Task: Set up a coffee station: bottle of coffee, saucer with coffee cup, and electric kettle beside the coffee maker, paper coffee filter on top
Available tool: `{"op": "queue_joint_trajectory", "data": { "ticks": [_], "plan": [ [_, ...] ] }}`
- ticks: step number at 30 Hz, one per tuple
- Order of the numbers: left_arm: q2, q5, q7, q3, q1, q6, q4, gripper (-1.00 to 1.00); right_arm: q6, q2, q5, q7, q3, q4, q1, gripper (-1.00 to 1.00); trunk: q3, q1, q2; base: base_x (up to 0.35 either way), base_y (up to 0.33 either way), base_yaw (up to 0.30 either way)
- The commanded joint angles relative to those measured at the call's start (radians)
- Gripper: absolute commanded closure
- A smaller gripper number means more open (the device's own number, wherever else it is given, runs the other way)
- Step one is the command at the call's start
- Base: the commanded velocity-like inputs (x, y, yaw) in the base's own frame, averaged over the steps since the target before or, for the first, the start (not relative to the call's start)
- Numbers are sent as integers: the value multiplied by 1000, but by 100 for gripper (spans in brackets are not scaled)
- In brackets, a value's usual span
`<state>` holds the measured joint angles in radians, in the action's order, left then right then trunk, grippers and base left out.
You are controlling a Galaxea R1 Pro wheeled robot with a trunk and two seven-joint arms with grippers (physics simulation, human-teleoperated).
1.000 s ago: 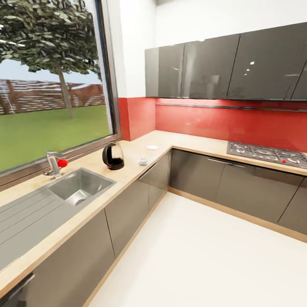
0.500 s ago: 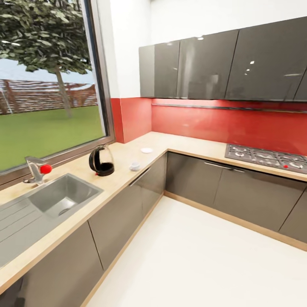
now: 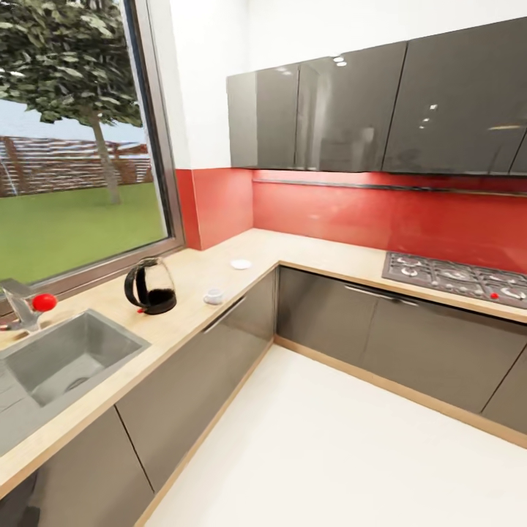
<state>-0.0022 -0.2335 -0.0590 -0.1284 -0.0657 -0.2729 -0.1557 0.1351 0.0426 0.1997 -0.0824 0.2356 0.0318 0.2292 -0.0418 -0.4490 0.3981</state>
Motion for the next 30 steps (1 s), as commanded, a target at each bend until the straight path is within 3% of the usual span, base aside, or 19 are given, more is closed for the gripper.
{"op": "queue_joint_trajectory", "data": {
  "ticks": [1, 30],
  "plan": [
    [0, -7, -6, -8, 0, -2, -2, -100, 3, 0, 10, -3, 8, -1, 1, -100, -2, -1, 2, 279, -206, 0],
    [-1, -7, -9, -8, 0, -3, 2, -100, 3, 4, 10, -2, 8, -1, 1, -100, -2, -1, 2, 285, -200, 0]
  ]
}}
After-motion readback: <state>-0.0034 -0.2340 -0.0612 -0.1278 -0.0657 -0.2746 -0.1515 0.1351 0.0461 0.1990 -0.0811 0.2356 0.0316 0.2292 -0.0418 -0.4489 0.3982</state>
